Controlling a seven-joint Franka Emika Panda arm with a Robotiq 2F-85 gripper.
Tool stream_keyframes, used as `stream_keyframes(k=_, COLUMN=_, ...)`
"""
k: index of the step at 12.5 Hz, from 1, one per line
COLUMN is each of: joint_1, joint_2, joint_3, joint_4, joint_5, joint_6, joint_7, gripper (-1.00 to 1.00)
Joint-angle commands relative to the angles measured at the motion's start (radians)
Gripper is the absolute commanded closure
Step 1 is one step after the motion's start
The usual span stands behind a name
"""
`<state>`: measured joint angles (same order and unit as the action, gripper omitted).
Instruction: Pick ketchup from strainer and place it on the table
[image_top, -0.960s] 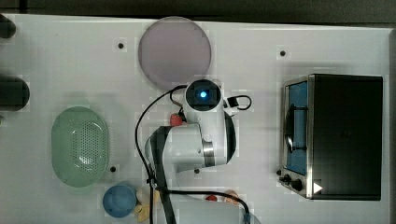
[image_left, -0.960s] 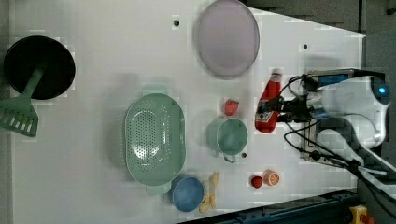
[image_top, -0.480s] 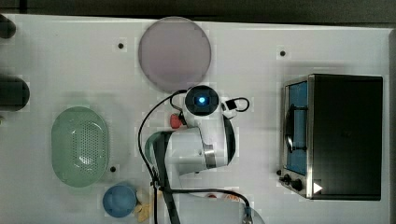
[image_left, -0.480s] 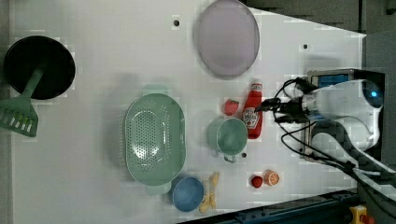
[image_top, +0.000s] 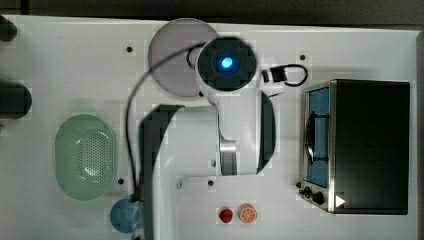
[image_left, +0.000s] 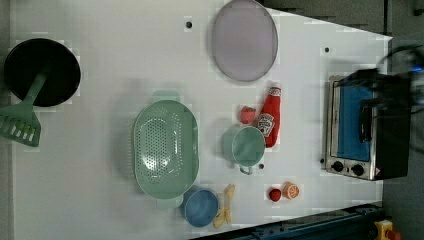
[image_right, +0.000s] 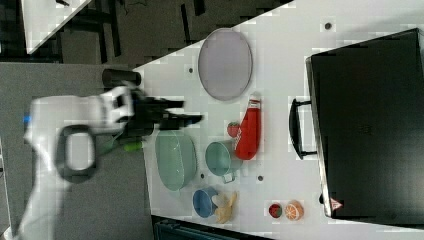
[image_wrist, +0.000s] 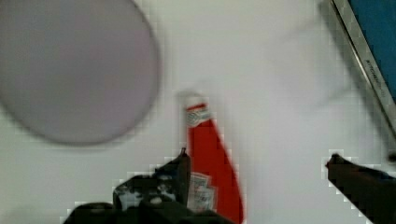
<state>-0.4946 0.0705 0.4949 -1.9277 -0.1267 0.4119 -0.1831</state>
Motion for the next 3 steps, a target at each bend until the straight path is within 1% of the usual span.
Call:
stream_keyframes(k=1, joint_1=0.001, joint_2=-0.023, joint_3=0.034, joint_4=0.098, joint_5=0.115, joint_6=-0.156, joint_7=0.054, gripper=-1.00)
stream_keyframes(k=3, joint_1=0.000, joint_2=-0.035, joint_3=0.032, joint_4=0.177, joint_5=0.117, joint_6=-0.183, joint_7=0.057, gripper=-1.00)
